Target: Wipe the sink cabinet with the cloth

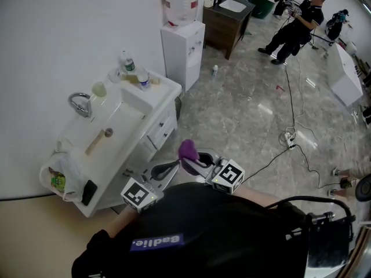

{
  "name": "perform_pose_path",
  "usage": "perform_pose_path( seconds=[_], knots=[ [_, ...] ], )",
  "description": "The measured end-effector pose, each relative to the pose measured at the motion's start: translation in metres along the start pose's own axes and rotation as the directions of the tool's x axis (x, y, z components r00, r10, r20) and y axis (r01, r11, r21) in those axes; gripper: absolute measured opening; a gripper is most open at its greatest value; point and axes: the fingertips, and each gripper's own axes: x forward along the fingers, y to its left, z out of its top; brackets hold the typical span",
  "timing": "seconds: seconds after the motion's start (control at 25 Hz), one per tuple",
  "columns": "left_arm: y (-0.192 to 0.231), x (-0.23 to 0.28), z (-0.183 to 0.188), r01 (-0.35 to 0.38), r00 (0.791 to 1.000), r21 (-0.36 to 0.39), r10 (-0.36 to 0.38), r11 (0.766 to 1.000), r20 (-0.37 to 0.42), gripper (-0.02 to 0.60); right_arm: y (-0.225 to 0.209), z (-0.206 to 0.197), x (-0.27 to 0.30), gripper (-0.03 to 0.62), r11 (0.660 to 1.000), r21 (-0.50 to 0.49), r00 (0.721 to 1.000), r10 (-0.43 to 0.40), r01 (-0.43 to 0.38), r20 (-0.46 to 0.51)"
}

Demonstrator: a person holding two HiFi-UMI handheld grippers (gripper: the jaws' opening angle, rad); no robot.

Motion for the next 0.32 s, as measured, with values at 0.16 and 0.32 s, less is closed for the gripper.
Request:
perform_pose_path(
  seconds=[0.16, 0.32],
  knots=[
    [-0.0011, 0.0033, 0.0011, 0.005, 1.000, -0.016, -0.006, 1.000, -0.013, 0.000, -0.0018, -0.0022, 0.0006, 0.057, 1.000, -0.002, 1.000, 0.004, -0.004, -0.004],
    [0.0007, 0.0053, -0.0009, 0.004, 1.000, -0.014, -0.004, 1.000, -0.016, 0.000, -0.0054, -0.0058, 0.0005, 0.057, 1.000, -0.012, 1.000, 0.008, -0.008, -0.007]
  ],
)
